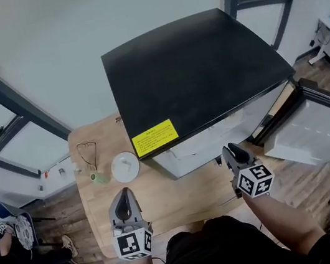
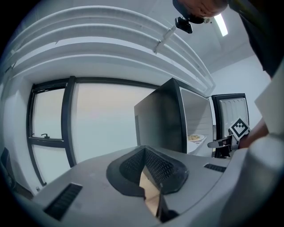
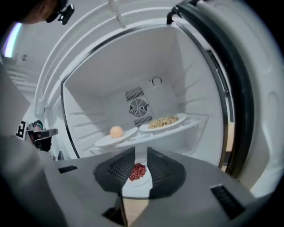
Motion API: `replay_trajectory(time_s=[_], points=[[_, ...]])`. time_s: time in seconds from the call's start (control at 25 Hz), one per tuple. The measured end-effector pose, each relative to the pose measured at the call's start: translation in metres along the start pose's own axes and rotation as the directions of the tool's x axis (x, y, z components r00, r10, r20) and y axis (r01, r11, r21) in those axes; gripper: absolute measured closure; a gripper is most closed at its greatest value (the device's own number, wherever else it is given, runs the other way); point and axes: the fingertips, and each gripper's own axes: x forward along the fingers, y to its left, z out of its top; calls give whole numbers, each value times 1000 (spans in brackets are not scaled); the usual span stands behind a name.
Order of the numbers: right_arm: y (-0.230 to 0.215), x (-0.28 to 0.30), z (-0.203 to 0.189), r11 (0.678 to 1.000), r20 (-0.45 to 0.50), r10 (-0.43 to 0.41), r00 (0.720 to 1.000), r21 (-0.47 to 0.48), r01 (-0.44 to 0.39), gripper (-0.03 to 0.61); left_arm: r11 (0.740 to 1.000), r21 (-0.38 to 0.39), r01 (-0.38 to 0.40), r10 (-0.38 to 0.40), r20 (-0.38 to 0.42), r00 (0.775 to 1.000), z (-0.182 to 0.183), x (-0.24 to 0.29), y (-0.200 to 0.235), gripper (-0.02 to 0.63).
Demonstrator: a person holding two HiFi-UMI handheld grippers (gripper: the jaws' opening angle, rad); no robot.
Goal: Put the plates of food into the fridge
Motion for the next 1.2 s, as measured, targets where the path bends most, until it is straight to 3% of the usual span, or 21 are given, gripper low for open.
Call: replay_trajectory(time_s=[0.32,0.6,1.2], points=[[7,-51,56,981,95,31,995,-192,-12,554,999,-28,36,-36,2,999,-8,-8,-23,611],[-1,-63,62,982,105,16,994,-187,4,557,999,-25,31,-32,-23,999,-21,-12,-25,611],[-5,-55,63,980,94,35,995,-200,-16,557,998,13,56,-56,3,998,0,11,-33,611]])
